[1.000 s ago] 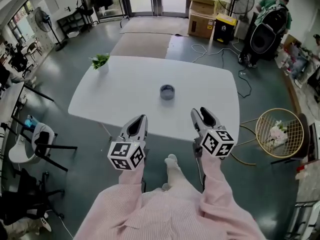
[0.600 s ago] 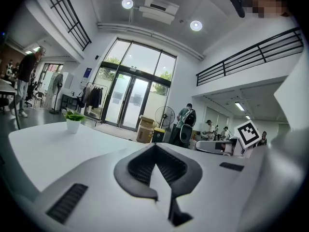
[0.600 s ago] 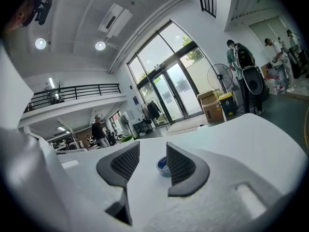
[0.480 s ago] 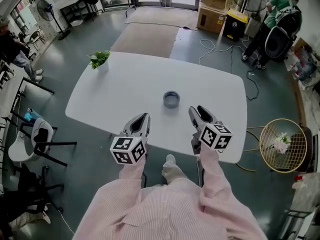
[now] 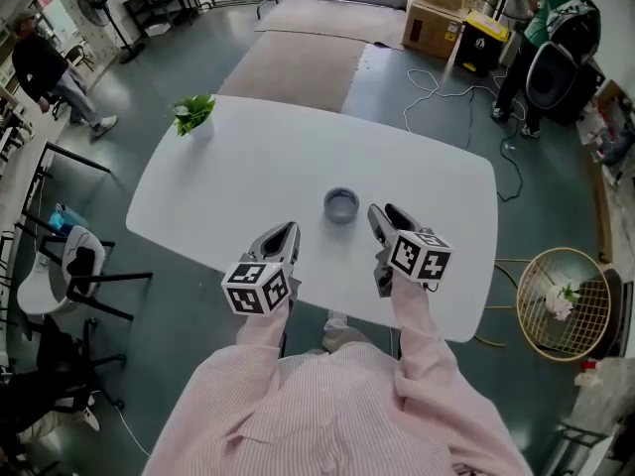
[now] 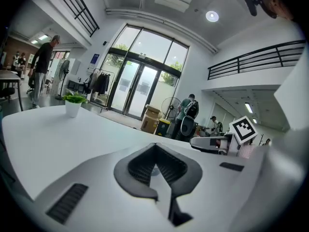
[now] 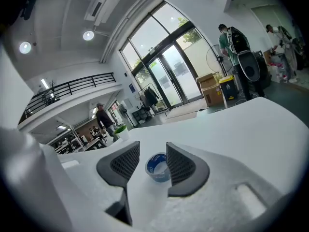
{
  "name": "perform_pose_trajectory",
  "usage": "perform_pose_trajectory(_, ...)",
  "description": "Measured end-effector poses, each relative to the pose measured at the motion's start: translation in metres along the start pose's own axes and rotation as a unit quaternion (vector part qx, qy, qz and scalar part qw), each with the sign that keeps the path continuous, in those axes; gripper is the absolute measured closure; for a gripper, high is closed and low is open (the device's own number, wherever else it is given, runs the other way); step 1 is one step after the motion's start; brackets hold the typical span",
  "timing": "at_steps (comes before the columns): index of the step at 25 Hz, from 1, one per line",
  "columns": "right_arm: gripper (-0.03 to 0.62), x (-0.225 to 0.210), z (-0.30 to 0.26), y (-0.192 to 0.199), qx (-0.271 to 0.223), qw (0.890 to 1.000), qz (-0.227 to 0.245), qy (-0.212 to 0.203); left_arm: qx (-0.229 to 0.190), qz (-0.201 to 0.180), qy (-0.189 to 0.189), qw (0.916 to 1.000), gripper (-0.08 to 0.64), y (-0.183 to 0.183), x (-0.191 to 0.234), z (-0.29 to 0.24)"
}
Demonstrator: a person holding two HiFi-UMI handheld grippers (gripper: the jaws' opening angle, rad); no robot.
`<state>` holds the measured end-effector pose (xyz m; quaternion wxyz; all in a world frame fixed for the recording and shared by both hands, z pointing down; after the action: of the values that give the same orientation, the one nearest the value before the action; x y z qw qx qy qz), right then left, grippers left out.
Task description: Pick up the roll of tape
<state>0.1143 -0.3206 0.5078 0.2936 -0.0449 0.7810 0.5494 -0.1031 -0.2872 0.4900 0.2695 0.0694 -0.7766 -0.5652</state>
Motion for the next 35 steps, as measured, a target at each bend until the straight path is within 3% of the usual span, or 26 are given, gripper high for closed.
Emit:
perform_pose_trajectory(14, 0.430, -0.022, -0.081, 0.029, 0.108, 0.994, 0.014, 0.015, 0.078, 0.054, 0.002, 0.9955, 0.560, 0.039, 0.036, -0.055)
perform_pose_trajectory(24, 0.431, -0.042, -0.119, 0.068, 0.199, 0.978, 0.048, 0.040, 0.119, 0.085, 0.009, 0.9892, 0.560, 0.062, 0.053, -0.084)
perform_pose_trajectory(35, 0.448, -0.057, -0.138, 0.087, 0.260, 0.960, 0.049, 0.089, 0.132, 0.106, 0.005, 0.9856, 0.560, 0.075, 0.060, -0.093)
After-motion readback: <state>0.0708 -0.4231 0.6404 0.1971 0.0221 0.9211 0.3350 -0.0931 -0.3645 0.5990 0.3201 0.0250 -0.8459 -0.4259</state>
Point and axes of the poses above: the fingertips, and each gripper's own axes: z backward along the fingers, x to its left, y out of its underside, the point moved 4 cm from there along z, backward along the fingers, and after that the axes turned 7 degrees about -x, right-handed, at the moved point
